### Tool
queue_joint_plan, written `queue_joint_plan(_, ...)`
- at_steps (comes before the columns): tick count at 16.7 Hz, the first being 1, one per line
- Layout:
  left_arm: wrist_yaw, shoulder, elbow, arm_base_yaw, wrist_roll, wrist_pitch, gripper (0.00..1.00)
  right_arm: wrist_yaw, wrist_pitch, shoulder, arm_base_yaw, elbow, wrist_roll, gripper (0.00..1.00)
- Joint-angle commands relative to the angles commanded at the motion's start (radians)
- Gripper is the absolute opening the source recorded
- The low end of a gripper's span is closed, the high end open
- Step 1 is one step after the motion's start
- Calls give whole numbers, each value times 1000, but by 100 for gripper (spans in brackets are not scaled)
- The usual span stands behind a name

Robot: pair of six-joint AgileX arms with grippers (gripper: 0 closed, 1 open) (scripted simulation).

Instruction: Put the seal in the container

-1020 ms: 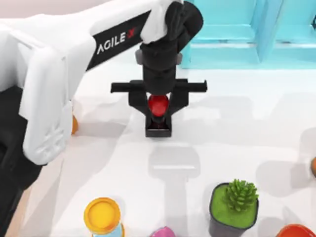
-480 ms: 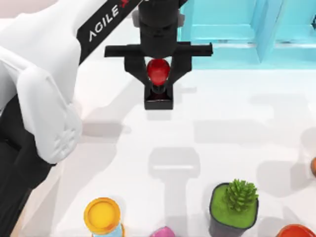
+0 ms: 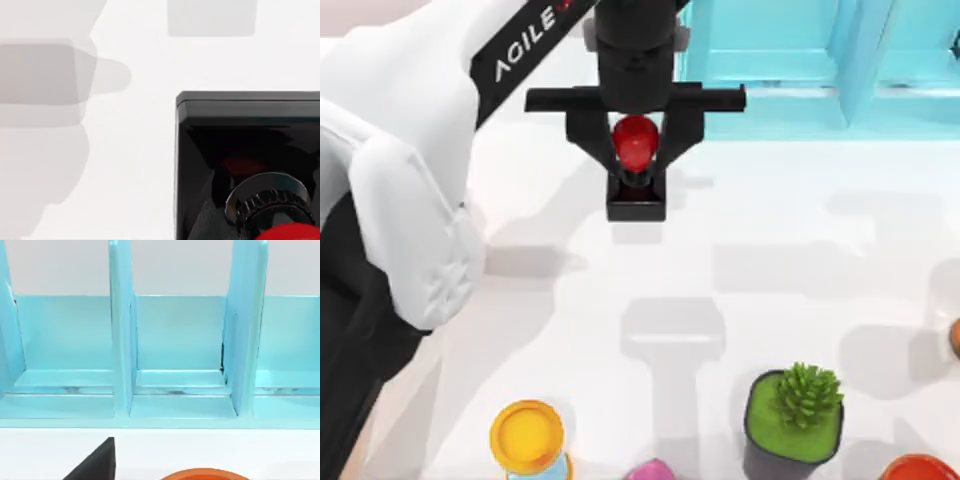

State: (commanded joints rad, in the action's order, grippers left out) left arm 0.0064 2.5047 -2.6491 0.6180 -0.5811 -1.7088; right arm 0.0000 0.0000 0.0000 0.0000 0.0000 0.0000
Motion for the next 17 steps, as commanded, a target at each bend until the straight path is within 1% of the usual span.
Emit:
queue_joint_plan(2,0,-55,51,-40,54,13,0,0,0,0,0,0,0,100)
queue_joint_plan(5,-2,-202,183,-155,206,49,0,0,0,0,0,0,0,100)
queue_joint_plan(8,-4,-384,369,-324,408,95,0,0,0,0,0,0,0,100)
queue_joint_plan(12,-5,-594,653,-585,663,170,0,0,0,0,0,0,0,100)
queue_joint_plan(15,-8,-680,836,-761,795,218,0,0,0,0,0,0,0,100)
queue_joint_plan(17,-10,-702,917,-843,848,238,0,0,0,0,0,0,0,100)
